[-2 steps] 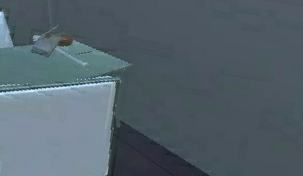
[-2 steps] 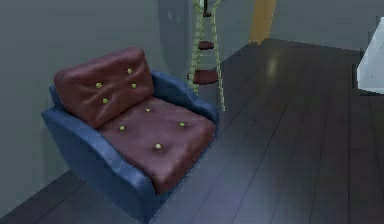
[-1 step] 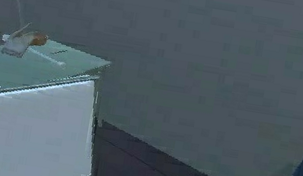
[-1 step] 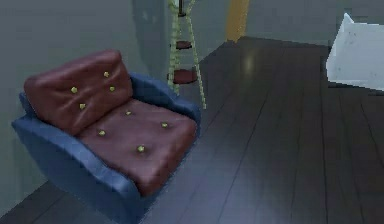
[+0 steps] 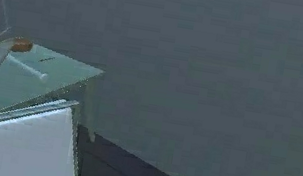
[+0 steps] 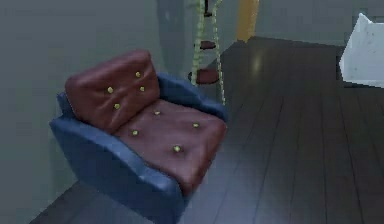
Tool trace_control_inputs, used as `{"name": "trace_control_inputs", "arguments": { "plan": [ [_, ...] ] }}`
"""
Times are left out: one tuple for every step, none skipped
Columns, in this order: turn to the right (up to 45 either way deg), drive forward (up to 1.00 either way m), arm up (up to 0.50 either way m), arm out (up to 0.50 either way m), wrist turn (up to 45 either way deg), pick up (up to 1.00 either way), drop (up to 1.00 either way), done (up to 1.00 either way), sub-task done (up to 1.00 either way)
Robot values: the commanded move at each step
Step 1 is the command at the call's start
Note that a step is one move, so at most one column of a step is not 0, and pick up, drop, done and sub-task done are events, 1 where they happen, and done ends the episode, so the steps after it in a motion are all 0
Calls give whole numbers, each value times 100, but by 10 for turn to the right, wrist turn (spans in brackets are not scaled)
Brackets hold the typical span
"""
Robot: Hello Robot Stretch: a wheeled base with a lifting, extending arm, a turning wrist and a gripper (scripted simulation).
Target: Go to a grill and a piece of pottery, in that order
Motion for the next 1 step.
{"name": "trace_control_inputs", "arguments": {
  "plan": [
    [120,0,0,0,0,0,0,0,0]
  ]
}}
